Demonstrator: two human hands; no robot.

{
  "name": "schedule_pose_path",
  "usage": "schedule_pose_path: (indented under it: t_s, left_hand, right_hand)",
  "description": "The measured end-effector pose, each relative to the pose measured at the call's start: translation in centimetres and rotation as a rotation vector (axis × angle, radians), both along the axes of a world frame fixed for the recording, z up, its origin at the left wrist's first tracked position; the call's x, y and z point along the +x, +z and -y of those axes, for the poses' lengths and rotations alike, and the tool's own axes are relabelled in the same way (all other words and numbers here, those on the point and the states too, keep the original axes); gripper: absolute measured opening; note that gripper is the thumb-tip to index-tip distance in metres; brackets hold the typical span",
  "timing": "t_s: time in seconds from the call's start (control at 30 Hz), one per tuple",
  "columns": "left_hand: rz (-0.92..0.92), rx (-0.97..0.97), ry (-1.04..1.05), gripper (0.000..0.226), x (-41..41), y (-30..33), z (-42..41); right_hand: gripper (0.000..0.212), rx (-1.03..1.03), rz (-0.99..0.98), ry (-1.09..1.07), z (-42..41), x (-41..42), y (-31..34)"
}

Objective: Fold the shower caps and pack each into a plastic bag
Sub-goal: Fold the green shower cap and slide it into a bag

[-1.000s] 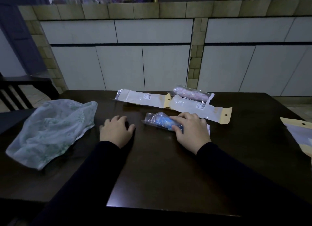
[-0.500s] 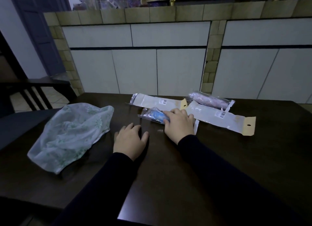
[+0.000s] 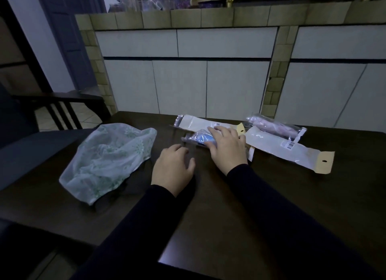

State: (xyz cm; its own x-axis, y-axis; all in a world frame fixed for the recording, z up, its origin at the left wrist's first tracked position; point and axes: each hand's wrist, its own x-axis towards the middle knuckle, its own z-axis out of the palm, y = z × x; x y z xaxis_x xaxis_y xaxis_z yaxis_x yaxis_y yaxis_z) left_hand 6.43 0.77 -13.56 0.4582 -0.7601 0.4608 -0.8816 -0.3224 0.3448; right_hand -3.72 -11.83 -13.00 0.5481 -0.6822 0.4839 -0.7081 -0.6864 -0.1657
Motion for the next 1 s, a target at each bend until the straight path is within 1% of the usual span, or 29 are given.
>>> schedule_pose_path:
  t_s: [0.07,0.1,0.17,0.2,0.27,0.33,0.37,0.4,0.43,0.47,0.53,0.6,0.67,0.73,0.77,0.8,0.87,0.93,1.0]
  left_hand:
    - [0.085,-0.19,-0.043,0.022,0.0,1.1,-0.8]
    - [0.129,-0.263,-0.057,0.022,0.1,1.9,-1.4]
    - [0.227,-0.34,-0.037,0.017,0.3,3.7,-2.7]
    - [0.281,-0.354,0.016,0.014,0.6,4.4,-3.3]
    - [0.341,-0.302,0.183,0.025,1.1,5.1,-4.6]
    - [0.295,-0.183,0.321,0.043,1.2,5.2,-5.6]
    - [0.25,-0.107,0.364,0.05,1.1,5.0,-6.1]
    - [0.208,-0.028,0.397,0.055,1.2,4.8,-6.6]
    - [0.173,0.042,0.421,0.057,1.4,4.6,-7.0]
    - [0.149,0.088,0.433,0.056,1.7,4.3,-7.4]
    - [0.126,0.106,0.417,0.045,2.3,4.1,-8.4]
    - [0.12,0.063,0.367,0.035,2.7,4.7,-9.0]
    - [0.168,-0.029,0.358,0.03,2.5,6.2,-8.7]
    - [0.259,-0.212,0.356,0.019,1.9,8.4,-8.0]
    - [0.299,-0.308,0.34,0.016,1.6,9.5,-7.5]
    - [0.318,-0.375,0.316,0.019,1.2,10.6,-7.1]
    - [0.254,-0.369,0.244,0.026,0.4,12.6,-6.4]
    - [0.102,-0.278,0.17,0.024,-0.1,13.2,-5.1]
    - [-0.011,-0.198,0.119,0.025,-0.4,12.4,-3.5]
  right_hand:
    - [0.041,-0.026,0.058,0.098,-1.1,0.4,0.3]
    - [0.04,-0.022,0.086,0.141,-1.7,0.7,0.4]
    - [0.041,0.005,0.128,0.221,-2.7,1.8,0.4]
    - [0.044,0.016,0.139,0.263,-3.3,2.5,0.4]
    - [0.056,0.043,0.164,0.375,-4.4,4.1,0.8]
    - [0.07,0.102,0.182,0.491,-5.4,5.7,1.4]
    - [0.072,0.117,0.176,0.525,-5.8,6.4,1.6]
    - [0.07,0.115,0.166,0.545,-6.0,7.0,1.7]
    - [0.061,0.095,0.162,0.553,-6.1,7.6,1.8]
    - [0.047,0.073,0.166,0.548,-6.0,7.9,1.8]
    - [0.02,0.057,0.169,0.512,-5.6,7.9,1.6]
    - [0.014,0.095,0.231,0.512,-5.4,7.1,1.5]
    - [0.012,0.243,0.402,0.543,-5.6,5.6,1.8]
    - [0.022,0.411,0.61,0.561,-6.1,4.3,2.5]
    - [0.023,0.487,0.717,0.556,-6.3,3.7,3.1]
    - [0.021,0.561,0.824,0.549,-6.4,3.0,3.8]
    - [0.019,0.76,0.99,0.515,-5.8,1.5,5.3]
    - [0.022,0.954,0.947,0.44,-4.0,-0.6,5.9]
    - [0.026,1.094,0.739,0.372,-2.3,-2.8,5.7]
